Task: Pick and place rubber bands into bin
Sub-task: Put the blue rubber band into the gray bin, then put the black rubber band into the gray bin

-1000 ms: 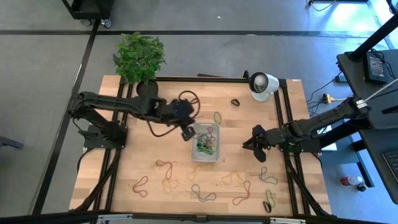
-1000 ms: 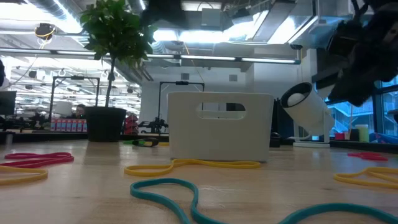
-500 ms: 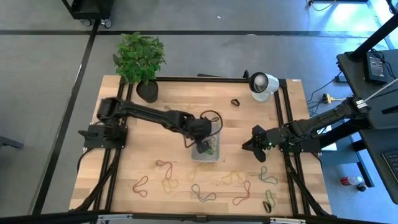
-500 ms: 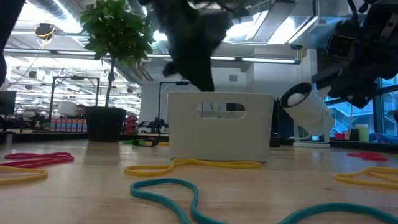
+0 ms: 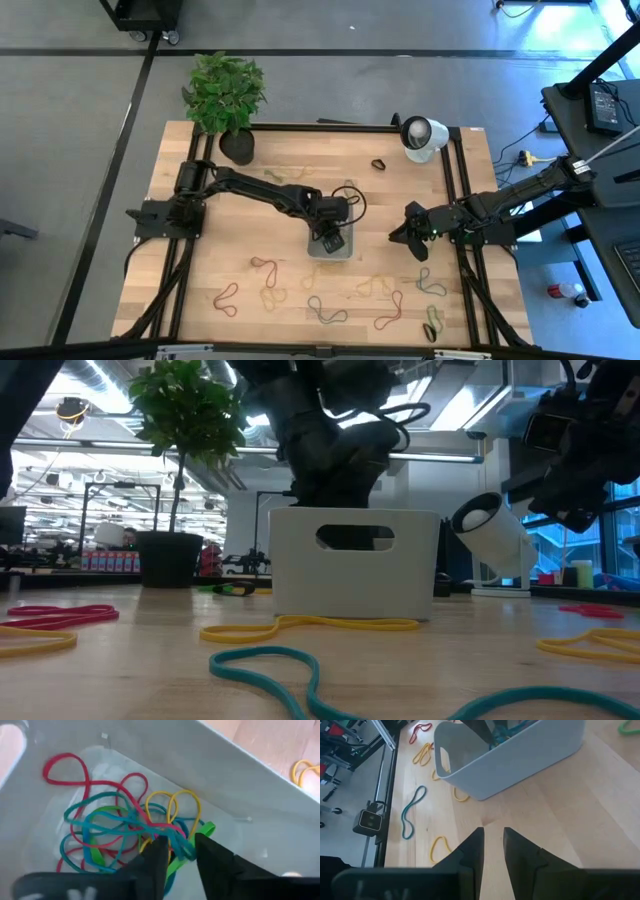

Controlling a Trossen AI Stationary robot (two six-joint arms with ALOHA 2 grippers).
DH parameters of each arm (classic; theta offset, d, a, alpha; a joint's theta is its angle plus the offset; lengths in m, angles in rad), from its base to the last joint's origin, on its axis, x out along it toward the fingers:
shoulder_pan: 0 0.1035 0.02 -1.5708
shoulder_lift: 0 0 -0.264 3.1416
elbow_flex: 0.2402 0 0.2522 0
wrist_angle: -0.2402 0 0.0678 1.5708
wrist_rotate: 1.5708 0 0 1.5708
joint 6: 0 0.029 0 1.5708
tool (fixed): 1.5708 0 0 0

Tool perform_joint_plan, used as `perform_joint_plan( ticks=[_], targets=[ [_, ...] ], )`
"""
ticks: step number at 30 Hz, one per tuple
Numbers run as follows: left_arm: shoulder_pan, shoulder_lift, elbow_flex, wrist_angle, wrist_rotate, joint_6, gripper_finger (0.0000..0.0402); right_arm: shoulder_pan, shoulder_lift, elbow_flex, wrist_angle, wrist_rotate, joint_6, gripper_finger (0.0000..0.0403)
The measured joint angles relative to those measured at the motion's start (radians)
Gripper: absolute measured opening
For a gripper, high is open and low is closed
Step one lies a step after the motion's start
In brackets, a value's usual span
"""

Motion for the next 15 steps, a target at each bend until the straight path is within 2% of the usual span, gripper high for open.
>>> perform_joint_plan(
  ticks=[5,8,15],
  targets=[
    [0.0,-0.007,0.002,-0.001,-0.01,0.063,0.0148,0.0,0.0,0.0,0.0,-0.001,-0.002,0.0076],
    [0.0,-0.02,0.027,-0.061,-0.013,0.085,0.0165,0.0,0.0,0.0,0.0,-0.002,-0.003,0.0076],
    [0.02,-0.059,0.091,-0.182,-0.03,0.11,0.016,0.0,0.0,0.0,0.007,-0.002,-0.003,0.0076]
  ],
)
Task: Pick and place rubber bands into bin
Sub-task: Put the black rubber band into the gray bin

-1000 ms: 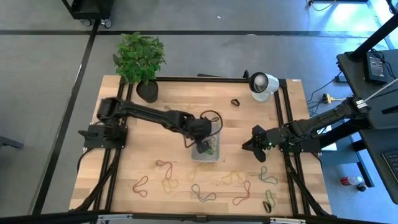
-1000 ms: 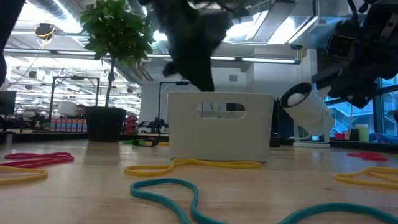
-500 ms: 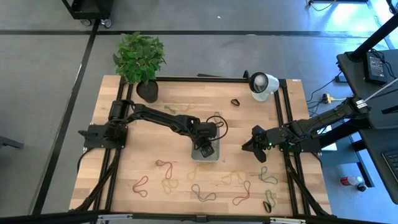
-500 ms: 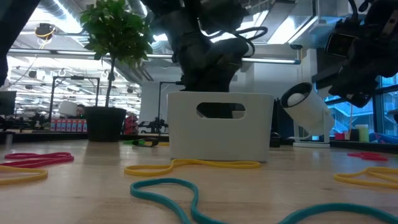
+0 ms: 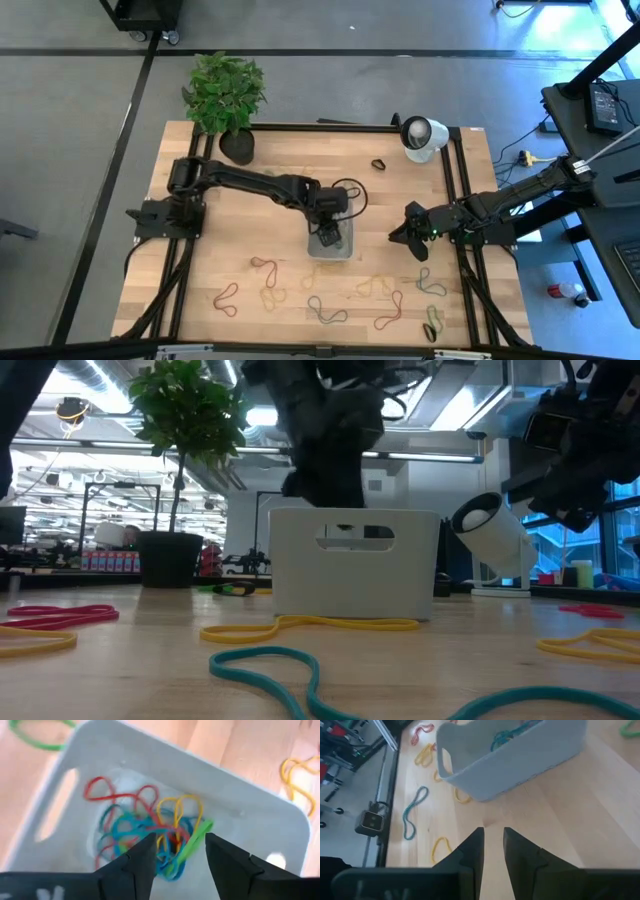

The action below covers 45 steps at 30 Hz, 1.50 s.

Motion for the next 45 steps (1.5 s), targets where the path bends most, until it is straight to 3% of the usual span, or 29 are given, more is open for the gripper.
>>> perform_joint_plan(
  ticks=[11,17,23,28,33,36,41,45],
  targets=[
    [0.006,-0.046,0.012,-0.037,-0.044,-0.013,0.0117,-0.001,0.006,0.002,0.013,0.0,0.0,0.0076],
    [0.005,-0.076,0.013,-0.136,-0.046,0.052,0.0029,-0.002,0.006,0.002,0.017,0.01,0.009,0.0075],
    [-0.023,-0.104,-0.013,-0.154,-0.074,0.17,0.0002,0.012,0.023,0.042,-0.012,0.035,0.1,0.0015],
    [-0.04,-0.226,-0.192,-0.049,-0.124,0.163,0.0002,0.062,0.099,0.186,-0.178,0.112,0.127,0.0005],
    [-0.056,-0.453,-0.442,0.057,-0.123,0.078,0.0002,0.108,0.268,0.399,-0.448,0.108,0.246,0.0003],
    [-0.077,-0.601,-0.587,0.101,-0.141,0.028,0.0002,0.147,0.402,0.548,-0.655,0.03,0.365,0.0002],
    [-0.107,-0.818,-0.763,0.146,-0.165,-0.036,0.0002,0.25,0.635,0.759,-0.991,-0.186,0.571,0.0003],
    [-0.122,-0.942,-0.857,0.149,-0.174,-0.071,0.0001,0.337,0.769,0.849,-1.017,-0.316,0.732,0.0022]
  ],
)
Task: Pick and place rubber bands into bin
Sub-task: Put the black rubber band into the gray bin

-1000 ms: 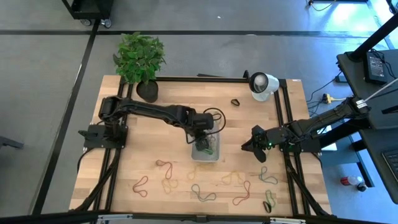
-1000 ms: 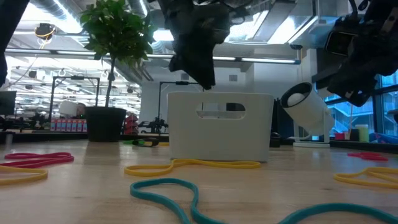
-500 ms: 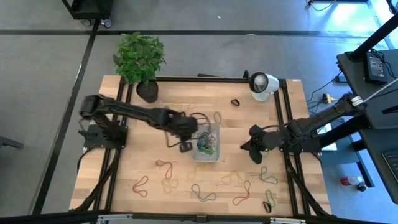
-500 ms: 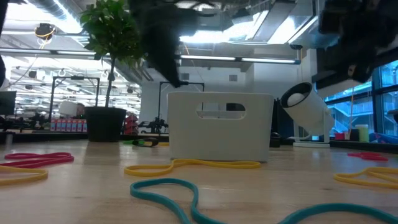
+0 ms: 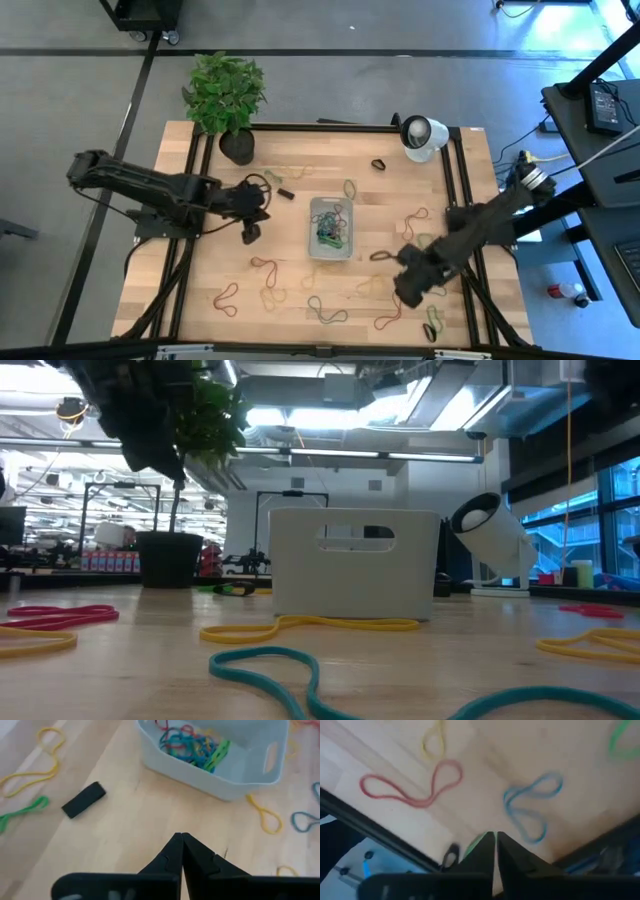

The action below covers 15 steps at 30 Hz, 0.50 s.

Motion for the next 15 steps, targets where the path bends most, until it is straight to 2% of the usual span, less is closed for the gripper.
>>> perform_joint_plan(
  ticks=[6,10,15],
  targets=[
    [-0.013,-0.108,-0.066,-0.003,0.008,0.016,0.0003,0.113,0.127,0.039,0.131,-0.094,0.238,0.0078],
    [-0.013,-0.126,-0.078,-0.008,0.034,0.046,0.0001,0.186,0.191,0.04,0.263,-0.146,0.359,0.0121],
    [-0.013,-0.129,-0.078,-0.007,0.081,0.091,0.0003,0.255,0.255,0.04,0.323,-0.18,0.454,0.0163]
  ],
)
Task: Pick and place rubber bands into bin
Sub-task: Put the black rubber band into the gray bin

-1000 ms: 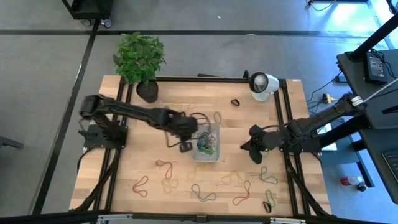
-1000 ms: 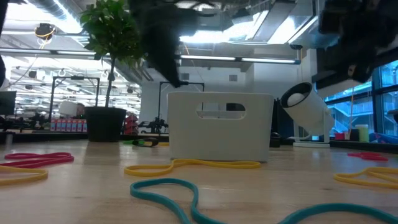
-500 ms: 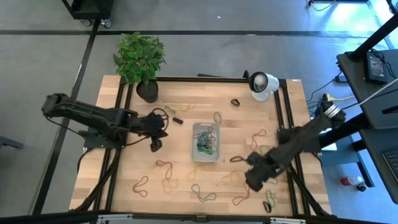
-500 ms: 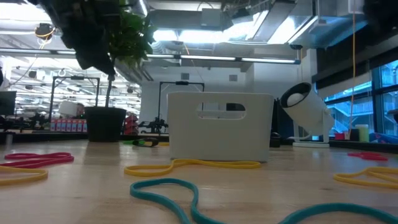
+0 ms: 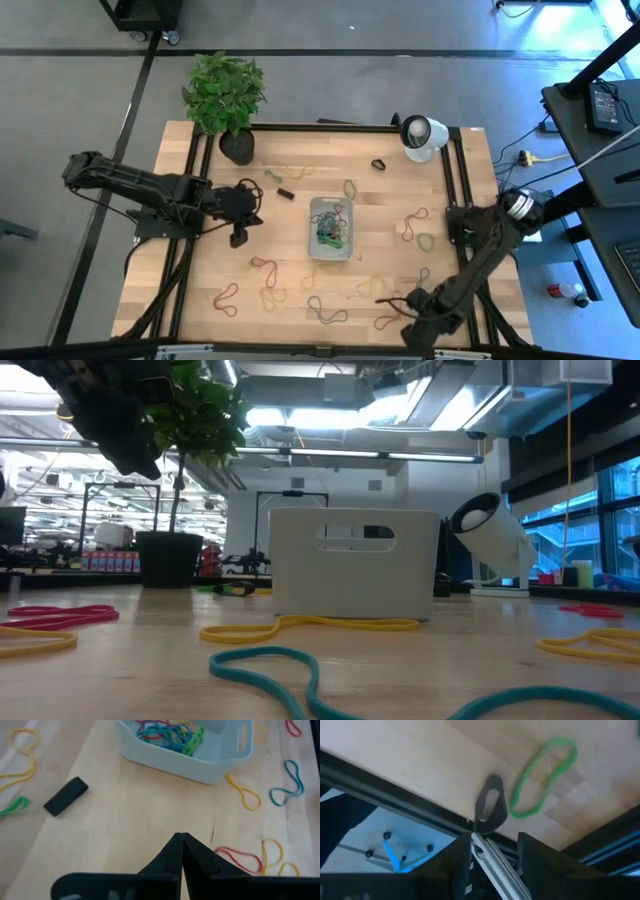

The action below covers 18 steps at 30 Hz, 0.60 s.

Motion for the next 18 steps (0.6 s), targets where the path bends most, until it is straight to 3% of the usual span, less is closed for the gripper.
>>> perform_joint_plan(
  ticks=[5,11,14,18],
  targets=[
    [0.0,-0.001,0.0,0.001,0.0,0.01,0.0001,0.023,0.054,0.0,0.058,-0.001,0.048,0.0173],
    [0.0,-0.001,0.0,0.001,0.0,0.017,0.0002,0.024,0.135,0.0,0.119,0.0,0.056,0.0152],
    [0.0,-0.001,0.0,0.001,0.009,0.015,0.0001,0.022,0.161,0.001,0.149,-0.007,0.058,0.0121],
    [0.0,-0.001,0.0,0.001,0.026,0.014,0.0003,0.012,0.164,0.003,0.166,-0.013,0.074,0.0041]
  ],
)
